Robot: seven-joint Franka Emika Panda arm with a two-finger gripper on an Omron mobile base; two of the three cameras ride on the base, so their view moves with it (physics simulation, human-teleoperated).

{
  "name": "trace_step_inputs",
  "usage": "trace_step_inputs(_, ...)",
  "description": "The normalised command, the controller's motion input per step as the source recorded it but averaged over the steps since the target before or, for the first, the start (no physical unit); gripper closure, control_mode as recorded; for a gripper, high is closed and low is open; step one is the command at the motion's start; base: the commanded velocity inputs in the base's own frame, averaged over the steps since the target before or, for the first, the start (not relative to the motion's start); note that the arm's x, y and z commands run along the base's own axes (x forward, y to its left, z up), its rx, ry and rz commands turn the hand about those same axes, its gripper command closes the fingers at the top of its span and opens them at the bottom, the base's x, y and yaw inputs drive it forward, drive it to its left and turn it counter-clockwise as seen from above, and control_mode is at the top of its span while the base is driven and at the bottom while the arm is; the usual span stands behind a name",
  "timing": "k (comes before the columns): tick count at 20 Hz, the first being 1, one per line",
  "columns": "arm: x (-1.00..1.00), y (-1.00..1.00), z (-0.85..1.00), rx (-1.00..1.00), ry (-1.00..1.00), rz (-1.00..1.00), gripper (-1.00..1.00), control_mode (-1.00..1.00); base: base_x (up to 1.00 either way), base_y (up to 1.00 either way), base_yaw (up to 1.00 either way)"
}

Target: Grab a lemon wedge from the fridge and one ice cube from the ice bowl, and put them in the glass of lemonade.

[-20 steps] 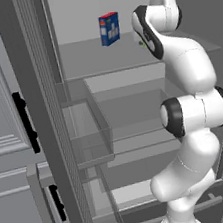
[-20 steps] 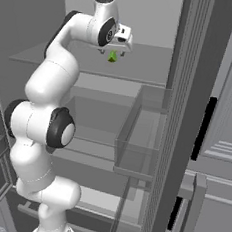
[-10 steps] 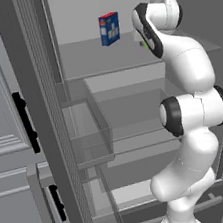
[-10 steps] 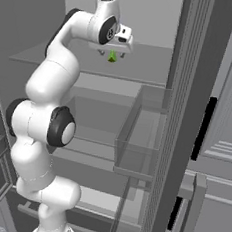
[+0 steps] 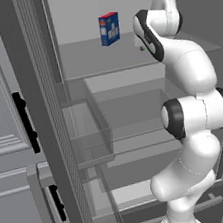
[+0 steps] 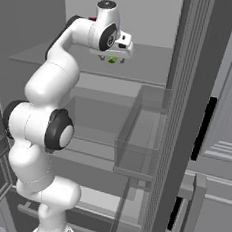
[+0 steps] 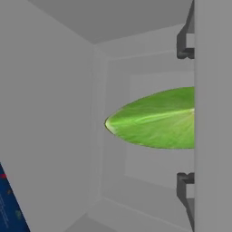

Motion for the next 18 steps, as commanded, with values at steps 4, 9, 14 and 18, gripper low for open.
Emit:
trace_step_inputs(4, 0.0, 0.0, -0.17, 0.0, 0.0, 0.0, -1.0, -1.0, 0.0, 0.0, 0.0)
trace_step_inputs(9, 0.0, 0.0, -0.03, 0.0, 0.01, 0.0, 1.0, -1.0, 0.0, 0.0, 0.0)
trace_step_inputs(14, 0.0, 0.0, 0.0, 0.0, 0.01, 0.0, 1.0, -1.0, 0.0, 0.0, 0.0)
trace_step_inputs(18, -0.05, 0.0, 0.0, 0.0, 0.0, 0.0, 1.0, -1.0, 0.0, 0.0, 0.0)
